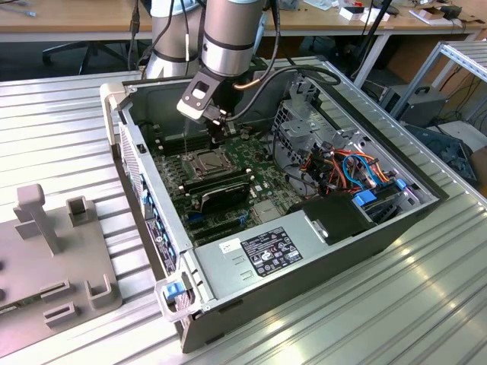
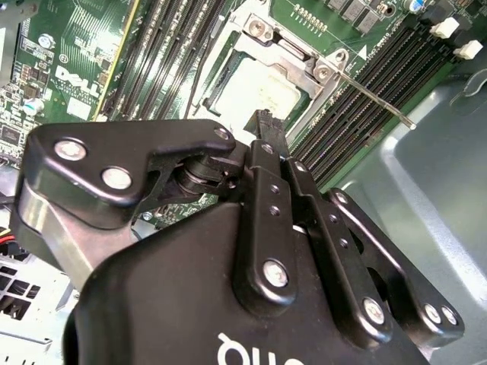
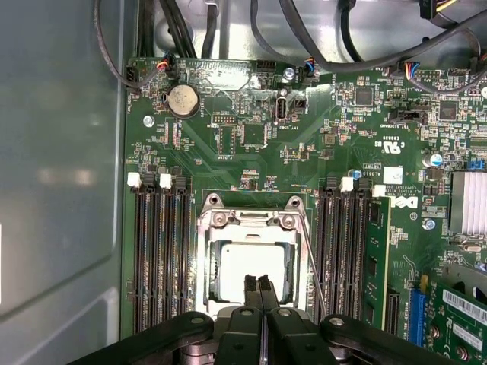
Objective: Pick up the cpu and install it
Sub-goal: 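Install the first cpu locking lever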
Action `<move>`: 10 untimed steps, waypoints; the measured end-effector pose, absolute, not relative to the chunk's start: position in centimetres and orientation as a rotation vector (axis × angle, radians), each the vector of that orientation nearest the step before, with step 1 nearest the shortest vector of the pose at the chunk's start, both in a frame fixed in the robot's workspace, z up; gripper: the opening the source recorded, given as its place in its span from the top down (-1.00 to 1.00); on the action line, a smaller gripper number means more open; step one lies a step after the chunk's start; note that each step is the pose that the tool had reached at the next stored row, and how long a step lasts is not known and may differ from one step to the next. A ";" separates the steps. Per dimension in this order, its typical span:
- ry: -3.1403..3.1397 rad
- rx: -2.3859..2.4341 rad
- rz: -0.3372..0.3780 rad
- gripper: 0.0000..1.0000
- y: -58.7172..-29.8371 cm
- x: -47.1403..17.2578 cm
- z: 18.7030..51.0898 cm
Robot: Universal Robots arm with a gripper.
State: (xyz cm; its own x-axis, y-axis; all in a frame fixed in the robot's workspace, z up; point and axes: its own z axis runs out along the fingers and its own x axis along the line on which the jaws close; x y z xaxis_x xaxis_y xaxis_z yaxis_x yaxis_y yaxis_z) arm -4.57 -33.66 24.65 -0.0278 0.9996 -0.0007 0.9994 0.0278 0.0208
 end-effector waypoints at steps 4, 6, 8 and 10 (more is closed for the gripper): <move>2.241 2.180 0.023 0.79 -33.7 -4.5 24.6; 2.241 2.180 0.023 0.79 -33.7 -4.5 24.6; 2.241 2.180 0.023 0.79 -33.7 -4.5 24.6; 2.241 2.180 0.023 0.79 -33.7 -4.5 24.6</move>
